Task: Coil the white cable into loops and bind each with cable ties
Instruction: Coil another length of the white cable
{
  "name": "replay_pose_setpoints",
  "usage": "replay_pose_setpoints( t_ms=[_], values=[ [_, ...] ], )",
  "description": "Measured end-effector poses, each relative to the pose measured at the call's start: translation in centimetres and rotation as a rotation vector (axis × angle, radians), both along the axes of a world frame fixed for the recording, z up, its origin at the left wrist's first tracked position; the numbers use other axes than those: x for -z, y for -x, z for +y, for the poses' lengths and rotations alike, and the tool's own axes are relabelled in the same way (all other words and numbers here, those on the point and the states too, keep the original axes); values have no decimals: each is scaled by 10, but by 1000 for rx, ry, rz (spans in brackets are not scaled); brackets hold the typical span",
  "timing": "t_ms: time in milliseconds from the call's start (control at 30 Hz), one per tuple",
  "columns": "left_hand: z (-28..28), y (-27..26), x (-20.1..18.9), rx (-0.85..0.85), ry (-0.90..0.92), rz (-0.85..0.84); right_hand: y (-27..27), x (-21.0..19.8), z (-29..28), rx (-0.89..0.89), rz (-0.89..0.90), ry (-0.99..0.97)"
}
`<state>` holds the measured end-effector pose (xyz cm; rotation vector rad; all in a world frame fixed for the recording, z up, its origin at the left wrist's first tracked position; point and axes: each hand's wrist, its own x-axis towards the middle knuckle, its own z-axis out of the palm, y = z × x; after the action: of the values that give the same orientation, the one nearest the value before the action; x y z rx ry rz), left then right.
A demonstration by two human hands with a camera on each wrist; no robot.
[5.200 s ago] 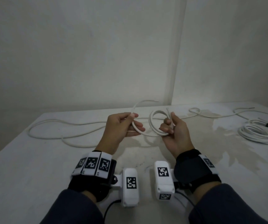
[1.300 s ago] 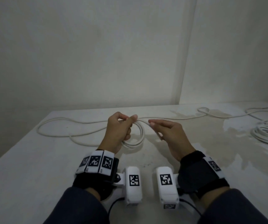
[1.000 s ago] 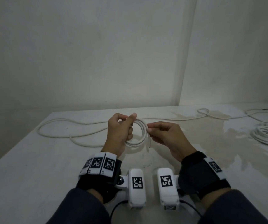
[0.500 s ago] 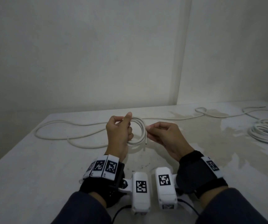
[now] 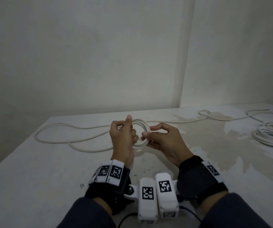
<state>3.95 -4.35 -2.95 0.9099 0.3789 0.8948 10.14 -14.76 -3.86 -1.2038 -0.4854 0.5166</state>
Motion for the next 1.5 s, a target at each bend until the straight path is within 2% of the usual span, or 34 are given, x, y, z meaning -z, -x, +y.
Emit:
replay_pose_setpoints(
  t_ms=[133,267,333,433,633,900,1100,1300,1500],
  values=[
    [-3,-2,5,88,-6,13,-5,2,2,130,-19,-25],
    [-5,0,7,321,15,37,-17,4,-1,299,-144,3],
    [-3,3,8,440,-5,110,-23,3,-8,306,-219,33],
    [3,6,12,548,-44,232,-28,1,-17,223,-261,58],
    [10,3,17,443,-210,249,-23,0,-16,89,-292,102],
    [4,-1,12,523,-115,233,-21,0,-12,94,-354,135],
    [-1,-3,21,353,-174,290,-17,0,-9,70,-301,174],
    [-3,2,29,269,-177,350,-14,-1,-13,-24,-279,361],
    [-5,5,31,314,-212,368,-14,-10,-22,-79,-296,497]
  ],
)
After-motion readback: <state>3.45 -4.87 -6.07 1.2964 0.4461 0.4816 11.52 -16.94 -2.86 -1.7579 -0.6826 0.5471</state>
